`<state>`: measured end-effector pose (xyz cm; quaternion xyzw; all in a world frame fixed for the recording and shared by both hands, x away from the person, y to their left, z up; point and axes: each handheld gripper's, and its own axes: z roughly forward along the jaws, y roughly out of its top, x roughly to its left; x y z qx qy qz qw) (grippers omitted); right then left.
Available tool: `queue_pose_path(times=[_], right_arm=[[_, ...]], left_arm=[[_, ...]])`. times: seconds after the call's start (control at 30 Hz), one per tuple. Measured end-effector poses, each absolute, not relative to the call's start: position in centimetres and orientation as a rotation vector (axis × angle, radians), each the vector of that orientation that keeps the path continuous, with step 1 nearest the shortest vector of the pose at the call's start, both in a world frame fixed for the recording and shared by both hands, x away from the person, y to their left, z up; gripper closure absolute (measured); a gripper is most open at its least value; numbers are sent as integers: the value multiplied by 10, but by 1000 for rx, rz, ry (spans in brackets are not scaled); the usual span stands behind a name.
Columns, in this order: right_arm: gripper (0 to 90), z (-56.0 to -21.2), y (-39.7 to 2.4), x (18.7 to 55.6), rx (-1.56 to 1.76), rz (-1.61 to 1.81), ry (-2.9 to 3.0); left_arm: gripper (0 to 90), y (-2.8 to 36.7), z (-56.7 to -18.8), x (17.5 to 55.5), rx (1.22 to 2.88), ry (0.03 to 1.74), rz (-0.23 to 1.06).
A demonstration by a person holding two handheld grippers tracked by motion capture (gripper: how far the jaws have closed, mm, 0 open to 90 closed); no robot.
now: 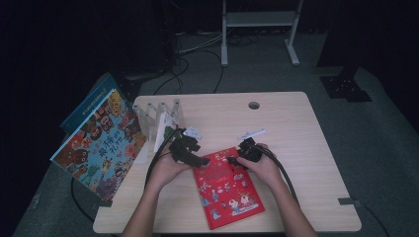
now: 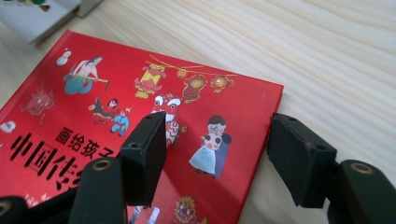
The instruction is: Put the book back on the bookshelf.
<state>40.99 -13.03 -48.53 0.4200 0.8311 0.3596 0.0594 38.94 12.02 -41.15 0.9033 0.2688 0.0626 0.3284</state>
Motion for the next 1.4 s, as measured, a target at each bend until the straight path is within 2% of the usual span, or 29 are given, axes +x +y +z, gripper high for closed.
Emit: queue_pose_path(times=[0.17,0.4,0.63,0.9,1.0,1.4], right_arm=[[367,-484,-114,418,1184,1082,2564],[351,-476,-129,402,1166,1061,2521],[320,-476,-160,363,1160,1071,2477],[303,-480,-182,326,1133,1073,2475],[296,-482,-188,312,1121,1082,2477],[293,-483,-204,265,1089,1061,2515]], left_arm=[[292,108,-426,392,2389,716,152],[278,95,-444,403,2425,714,154],[247,89,-462,416,2411,745,140],[203,87,-475,426,2421,751,37],[171,87,-476,424,2416,740,38],[172,88,-477,423,2401,747,48]])
